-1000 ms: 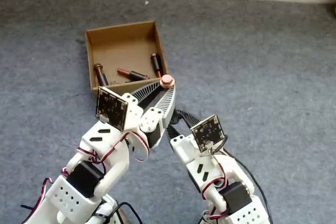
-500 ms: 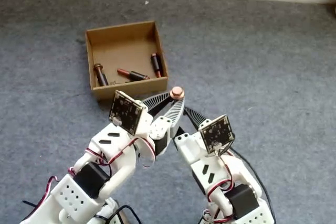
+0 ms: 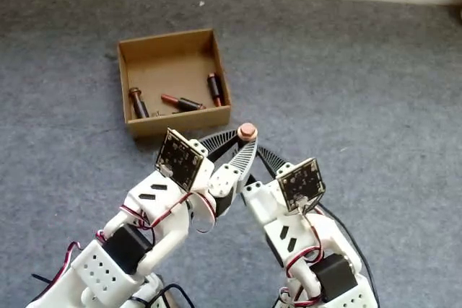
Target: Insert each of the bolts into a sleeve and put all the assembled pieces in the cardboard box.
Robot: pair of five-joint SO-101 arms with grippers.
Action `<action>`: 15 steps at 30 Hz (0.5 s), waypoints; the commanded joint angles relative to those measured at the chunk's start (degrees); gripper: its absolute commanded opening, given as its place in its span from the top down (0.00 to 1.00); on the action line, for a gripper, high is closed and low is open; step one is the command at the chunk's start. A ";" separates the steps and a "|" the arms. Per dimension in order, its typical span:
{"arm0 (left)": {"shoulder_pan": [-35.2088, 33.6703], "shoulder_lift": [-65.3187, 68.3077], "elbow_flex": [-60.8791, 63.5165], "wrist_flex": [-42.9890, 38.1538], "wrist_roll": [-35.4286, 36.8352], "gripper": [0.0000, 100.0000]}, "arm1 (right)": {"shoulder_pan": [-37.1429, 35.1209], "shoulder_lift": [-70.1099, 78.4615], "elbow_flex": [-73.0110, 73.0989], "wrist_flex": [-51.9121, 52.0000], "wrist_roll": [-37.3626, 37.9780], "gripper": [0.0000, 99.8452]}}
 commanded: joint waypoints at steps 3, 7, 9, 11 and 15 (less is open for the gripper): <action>-3.12 -0.22 -0.40 -0.26 -0.62 0.99 | 4.88 -0.84 -4.18 -0.75 -0.18 0.99; -4.62 -0.22 -0.31 -1.41 -0.62 0.99 | 6.37 -0.84 -4.09 -0.75 -0.44 0.99; -4.44 0.04 -0.22 -2.55 -0.62 0.99 | 7.08 -0.84 -4.00 -0.75 -0.44 0.99; -3.03 0.04 -0.13 -1.05 -1.05 0.99 | 7.25 -0.84 -4.00 -0.75 -0.44 0.99; -2.51 -0.22 -0.04 4.84 -1.14 0.86 | 7.16 -0.84 -4.00 -0.84 -0.44 0.99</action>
